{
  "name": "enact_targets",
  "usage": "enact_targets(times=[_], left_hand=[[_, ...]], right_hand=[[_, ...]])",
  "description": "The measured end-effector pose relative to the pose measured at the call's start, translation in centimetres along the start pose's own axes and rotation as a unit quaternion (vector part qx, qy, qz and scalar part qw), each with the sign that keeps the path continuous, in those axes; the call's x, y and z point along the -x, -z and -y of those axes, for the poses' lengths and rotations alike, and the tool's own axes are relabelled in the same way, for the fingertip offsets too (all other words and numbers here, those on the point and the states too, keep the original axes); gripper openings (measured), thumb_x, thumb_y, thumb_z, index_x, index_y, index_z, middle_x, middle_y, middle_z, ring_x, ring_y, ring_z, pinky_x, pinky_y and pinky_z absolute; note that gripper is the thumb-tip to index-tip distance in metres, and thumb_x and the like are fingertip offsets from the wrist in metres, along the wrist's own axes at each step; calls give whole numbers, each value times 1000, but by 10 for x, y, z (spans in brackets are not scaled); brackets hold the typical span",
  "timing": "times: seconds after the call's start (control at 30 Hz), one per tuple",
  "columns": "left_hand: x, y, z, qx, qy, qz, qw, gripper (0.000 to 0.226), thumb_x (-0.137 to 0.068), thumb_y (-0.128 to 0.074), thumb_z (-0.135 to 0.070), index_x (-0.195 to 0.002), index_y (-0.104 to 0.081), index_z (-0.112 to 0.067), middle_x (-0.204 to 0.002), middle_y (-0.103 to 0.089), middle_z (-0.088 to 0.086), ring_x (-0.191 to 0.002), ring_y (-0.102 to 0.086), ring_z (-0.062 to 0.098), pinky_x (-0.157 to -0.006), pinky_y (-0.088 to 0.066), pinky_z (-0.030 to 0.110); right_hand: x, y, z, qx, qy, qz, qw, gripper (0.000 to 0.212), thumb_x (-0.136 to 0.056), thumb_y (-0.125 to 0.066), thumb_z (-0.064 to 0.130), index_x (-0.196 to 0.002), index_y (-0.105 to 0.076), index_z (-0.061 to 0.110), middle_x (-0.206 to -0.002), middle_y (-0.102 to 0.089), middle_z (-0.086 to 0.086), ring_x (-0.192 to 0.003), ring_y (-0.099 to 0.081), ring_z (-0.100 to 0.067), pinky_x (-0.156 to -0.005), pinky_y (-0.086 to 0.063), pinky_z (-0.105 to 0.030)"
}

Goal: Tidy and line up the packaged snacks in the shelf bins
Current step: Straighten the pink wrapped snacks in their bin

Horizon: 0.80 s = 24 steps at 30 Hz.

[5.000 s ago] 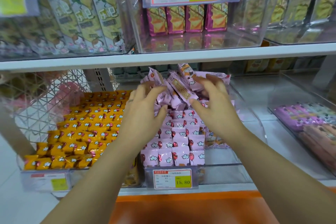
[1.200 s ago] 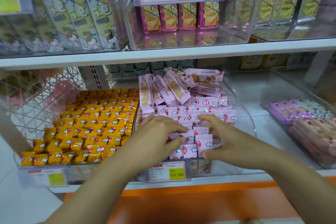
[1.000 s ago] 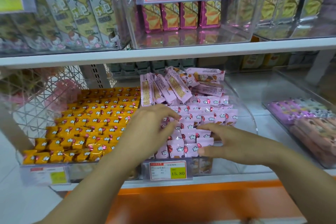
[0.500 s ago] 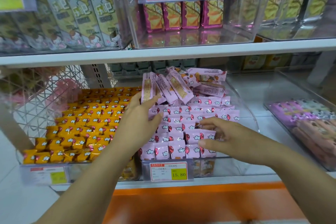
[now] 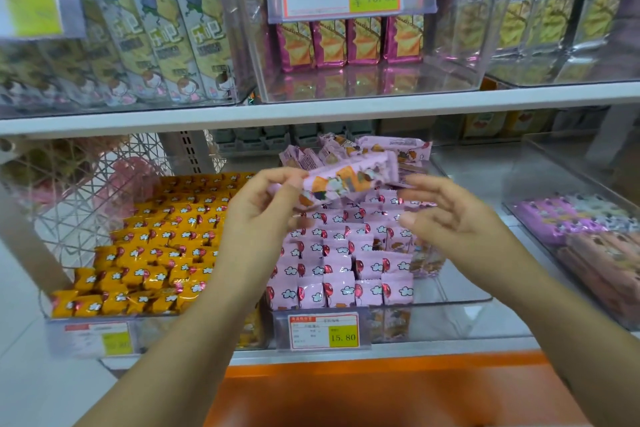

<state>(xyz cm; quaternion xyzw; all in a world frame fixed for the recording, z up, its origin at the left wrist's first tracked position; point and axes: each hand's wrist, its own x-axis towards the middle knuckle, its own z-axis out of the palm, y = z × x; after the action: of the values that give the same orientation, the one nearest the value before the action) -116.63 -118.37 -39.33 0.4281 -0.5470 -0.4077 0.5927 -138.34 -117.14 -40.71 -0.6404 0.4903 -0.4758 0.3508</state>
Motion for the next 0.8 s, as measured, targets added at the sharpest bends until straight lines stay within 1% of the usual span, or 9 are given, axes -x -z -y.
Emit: enact_targets(times=[0.07, 0.17, 0.33, 0.4, 0.47, 0.53, 0.63, 0.73, 0.8], left_hand=[[3, -9, 0, 75, 85, 61, 992, 17, -94, -52, -17, -88, -68, -17, -95, -70, 4, -79, -69, 20, -60, -54, 23], [6, -20, 4, 91, 141, 102, 981, 14, -94, -52, -17, -94, -65, -13, -101, -64, 11, -79, -71, 22, -63, -57, 23], [4, -27, 4, 54, 110, 138, 983, 15, -87, -58, -23, -99, -67, -22, -94, -65, 2, -87, -71, 25, -72, -58, 27], [4, -27, 3, 16, 78, 139, 987, 23, -79, -64, -27, -101, -66, -31, -102, -65, 1, -86, -71, 20, -82, -57, 33], [3, -28, 2, -30, 46, 124, 991, 34, -79, -66, -27, -109, -58, -37, -126, -58, 3, -84, -71, 10, -91, -54, 38], [-1, -31, 1, -83, 3, 114, 990, 38, -80, -68, -27, -112, -52, -40, -136, -52, -2, -87, -69, 9, -90, -54, 37], [-6, -36, 4, -164, -50, 112, 979, 35, -80, -71, -30, -101, -47, -45, -120, -58, -19, -83, -61, 2, -79, -55, 27], [-8, -41, 8, -212, -75, 124, 966, 29, -80, -73, -28, -93, -50, -40, -88, -63, -21, -73, -57, -3, -68, -49, 16], [-10, -43, 10, -310, -99, 144, 935, 26, -80, -70, -36, -97, -51, -41, -81, -59, -21, -73, -55, -5, -63, -39, 7]], right_hand=[[0, -1, 4, -80, 14, -13, 997, 39, -81, -67, 18, -111, -54, 38, -113, -64, 14, -89, -68, -4, -71, -54, -21], [-3, -1, 5, -168, 23, -37, 985, 31, -74, -66, 15, -102, -57, 25, -88, -73, 8, -72, -68, -5, -59, -51, -15], [-4, 10, 1, -184, 14, -67, 981, 29, -70, -66, 22, -99, -60, 24, -86, -72, 4, -75, -66, -13, -70, -55, -25], [-3, 13, 2, -156, 19, -68, 985, 24, -78, -67, 10, -96, -60, 24, -86, -72, 2, -74, -67, -11, -71, -56, -25], [-2, 13, 3, -108, 26, -67, 992, 27, -80, -67, 0, -92, -58, 22, -88, -70, 2, -76, -67, -7, -68, -55, -20], [0, 14, 1, 8, 24, -62, 998, 26, -80, -70, 4, -87, -58, 26, -90, -65, 9, -75, -64, -2, -66, -54, -17], [1, 15, -3, 199, 30, -47, 978, 18, -81, -73, 19, -82, -60, 32, -89, -60, 21, -77, -58, 4, -65, -46, -9], [0, 16, -4, 235, 44, -48, 970, 18, -82, -71, 15, -84, -62, 30, -80, -60, 21, -75, -57, 7, -66, -44, -5], [-2, 16, -7, 251, 30, -26, 967, 22, -84, -68, 12, -84, -61, 33, -80, -61, 21, -79, -57, 8, -68, -44, -6]])
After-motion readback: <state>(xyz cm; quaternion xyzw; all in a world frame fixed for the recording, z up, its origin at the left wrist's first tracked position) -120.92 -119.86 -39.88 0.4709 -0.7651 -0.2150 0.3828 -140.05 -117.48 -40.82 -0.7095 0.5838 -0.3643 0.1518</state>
